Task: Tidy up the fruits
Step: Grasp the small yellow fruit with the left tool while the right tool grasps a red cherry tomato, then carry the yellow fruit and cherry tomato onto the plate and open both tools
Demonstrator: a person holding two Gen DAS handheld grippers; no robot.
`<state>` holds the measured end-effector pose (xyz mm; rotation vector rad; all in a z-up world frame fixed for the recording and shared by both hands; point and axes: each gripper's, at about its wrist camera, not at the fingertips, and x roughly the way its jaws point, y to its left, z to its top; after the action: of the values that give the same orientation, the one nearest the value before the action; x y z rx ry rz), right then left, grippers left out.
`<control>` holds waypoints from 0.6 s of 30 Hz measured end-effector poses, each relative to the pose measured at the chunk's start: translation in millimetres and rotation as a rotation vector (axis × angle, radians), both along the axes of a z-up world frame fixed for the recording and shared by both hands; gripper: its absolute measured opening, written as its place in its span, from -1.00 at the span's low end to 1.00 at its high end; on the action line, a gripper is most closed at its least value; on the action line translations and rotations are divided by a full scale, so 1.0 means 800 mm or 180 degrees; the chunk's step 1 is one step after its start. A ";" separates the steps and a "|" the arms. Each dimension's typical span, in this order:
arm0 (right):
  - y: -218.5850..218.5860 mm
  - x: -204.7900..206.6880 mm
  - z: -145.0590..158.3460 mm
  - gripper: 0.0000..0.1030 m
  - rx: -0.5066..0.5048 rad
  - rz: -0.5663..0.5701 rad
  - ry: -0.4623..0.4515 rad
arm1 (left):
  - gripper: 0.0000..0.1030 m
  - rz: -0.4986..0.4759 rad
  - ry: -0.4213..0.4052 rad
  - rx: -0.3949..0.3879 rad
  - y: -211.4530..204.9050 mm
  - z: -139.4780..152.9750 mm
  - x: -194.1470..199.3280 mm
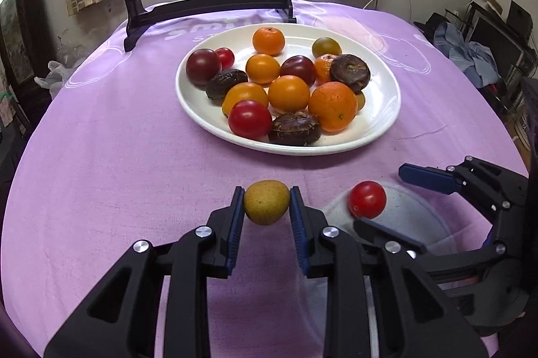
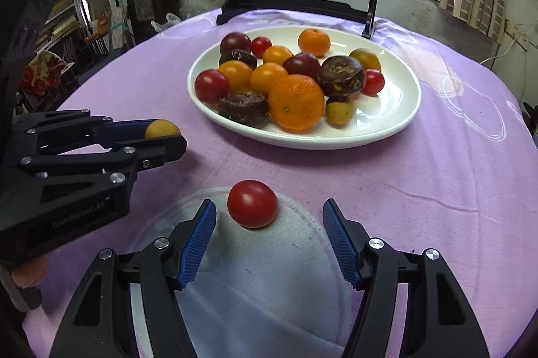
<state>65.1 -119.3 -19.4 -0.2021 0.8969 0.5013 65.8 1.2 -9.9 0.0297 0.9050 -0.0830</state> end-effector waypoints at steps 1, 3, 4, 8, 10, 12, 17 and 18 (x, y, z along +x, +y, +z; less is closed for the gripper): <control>0.005 0.001 -0.002 0.25 -0.0007 0.0012 0.0027 | -0.49 0.0002 0.0003 0.0011 0.000 -0.001 0.001; 0.011 0.002 -0.007 -0.06 -0.0085 0.0024 0.0049 | -0.49 -0.0009 0.0020 0.0001 0.000 -0.002 0.001; 0.013 0.002 -0.007 -0.17 -0.0121 -0.0010 0.0013 | -0.49 -0.0015 0.0027 -0.0003 0.000 -0.002 0.001; 0.007 0.003 -0.003 -0.40 -0.0003 -0.0018 0.0065 | -0.49 -0.0029 0.0029 -0.0010 -0.001 -0.002 0.001; 0.005 0.003 -0.003 -0.40 -0.0006 -0.0014 0.0065 | -0.49 -0.0033 0.0033 -0.0019 -0.002 -0.003 0.000; 0.003 0.001 -0.002 -0.40 0.0002 -0.0010 0.0070 | -0.49 -0.0034 0.0041 -0.0021 -0.002 -0.003 0.001; -0.002 -0.004 0.004 -0.40 -0.0001 -0.0008 -0.0014 | -0.49 -0.0054 0.0065 -0.0035 -0.004 -0.005 0.002; -0.003 -0.005 0.006 -0.40 0.0000 -0.0009 -0.0030 | -0.49 -0.0058 0.0070 -0.0037 -0.004 -0.005 0.003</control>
<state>61.2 -121.9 -14.7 -0.2030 0.8880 0.4974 68.0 -1.8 -14.0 0.0263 0.9262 -0.1055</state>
